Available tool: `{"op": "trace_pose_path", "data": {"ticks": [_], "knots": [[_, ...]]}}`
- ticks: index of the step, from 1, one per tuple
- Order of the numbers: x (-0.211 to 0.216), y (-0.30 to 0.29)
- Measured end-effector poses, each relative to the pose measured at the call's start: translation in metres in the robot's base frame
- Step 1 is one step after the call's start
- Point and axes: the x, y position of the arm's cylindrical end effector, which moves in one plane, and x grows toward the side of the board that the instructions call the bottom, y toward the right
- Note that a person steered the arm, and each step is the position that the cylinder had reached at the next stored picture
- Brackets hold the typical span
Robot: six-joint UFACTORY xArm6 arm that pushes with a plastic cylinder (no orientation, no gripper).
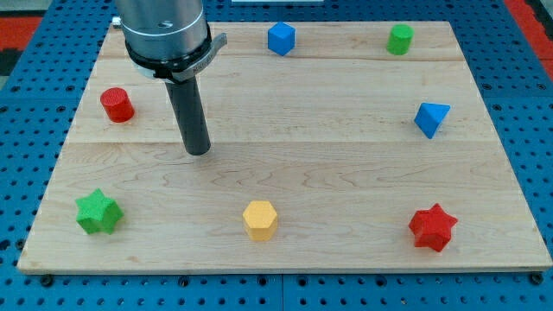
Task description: Move the blue triangle towards the blue cube
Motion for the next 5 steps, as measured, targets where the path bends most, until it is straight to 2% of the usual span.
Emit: {"op": "trace_pose_path", "data": {"ticks": [1, 2, 3, 5], "knots": [[0.001, 0.0], [0.006, 0.056], [0.005, 0.125], [0.021, 0.316]]}}
